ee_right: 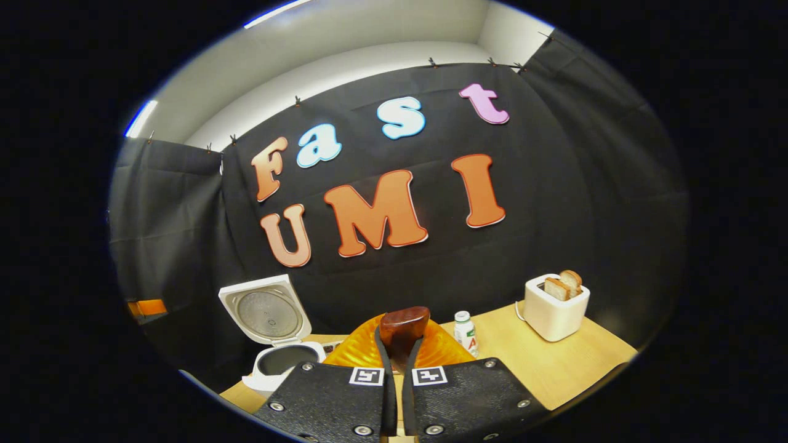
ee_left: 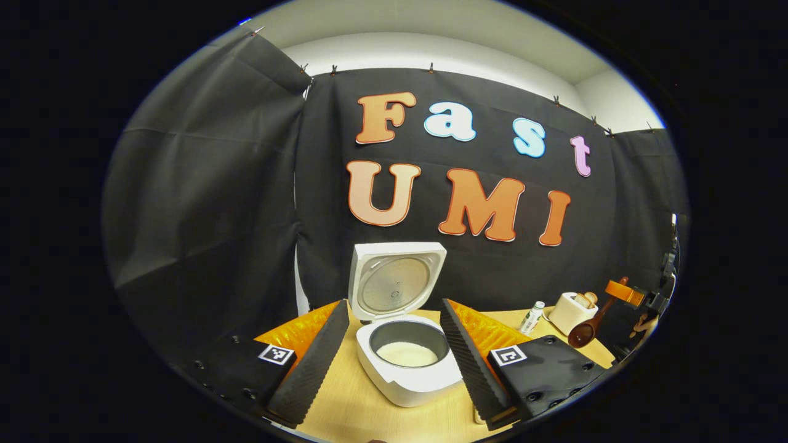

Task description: Close the left gripper, press the button to open the rice cooker; take a wooden spoon from the chopstick holder with the right hand, scoop a spoonful of rice and pour it into the rice cooker, then put the wooden spoon back into the chopstick holder.

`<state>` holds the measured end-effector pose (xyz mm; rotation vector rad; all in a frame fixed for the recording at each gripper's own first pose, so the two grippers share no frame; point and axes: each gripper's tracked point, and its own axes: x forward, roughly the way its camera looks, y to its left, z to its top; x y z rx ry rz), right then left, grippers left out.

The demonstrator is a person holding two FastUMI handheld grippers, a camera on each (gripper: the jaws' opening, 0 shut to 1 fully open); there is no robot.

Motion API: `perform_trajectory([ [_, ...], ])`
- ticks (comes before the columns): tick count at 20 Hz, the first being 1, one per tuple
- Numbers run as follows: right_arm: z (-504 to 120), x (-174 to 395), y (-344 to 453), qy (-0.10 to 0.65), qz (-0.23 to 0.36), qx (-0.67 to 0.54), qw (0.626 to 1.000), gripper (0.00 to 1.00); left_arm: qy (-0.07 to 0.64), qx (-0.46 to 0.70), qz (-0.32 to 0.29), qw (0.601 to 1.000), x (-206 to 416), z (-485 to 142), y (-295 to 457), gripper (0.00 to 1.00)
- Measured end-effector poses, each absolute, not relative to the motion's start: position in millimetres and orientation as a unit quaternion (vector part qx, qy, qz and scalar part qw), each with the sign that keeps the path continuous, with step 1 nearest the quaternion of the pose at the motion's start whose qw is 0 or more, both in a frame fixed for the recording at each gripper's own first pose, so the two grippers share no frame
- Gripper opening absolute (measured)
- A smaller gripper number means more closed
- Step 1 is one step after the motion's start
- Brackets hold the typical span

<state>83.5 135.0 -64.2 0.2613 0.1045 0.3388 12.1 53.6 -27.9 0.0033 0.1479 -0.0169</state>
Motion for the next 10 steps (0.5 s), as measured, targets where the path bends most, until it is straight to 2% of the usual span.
perform_trajectory([
  [10,-148.0,69.3,47.3,0.11,0.099,0.191,0.97,0.03,0.077,0.006,-0.023,0.997,-1.4,-24.1,19.8,1.0],
])
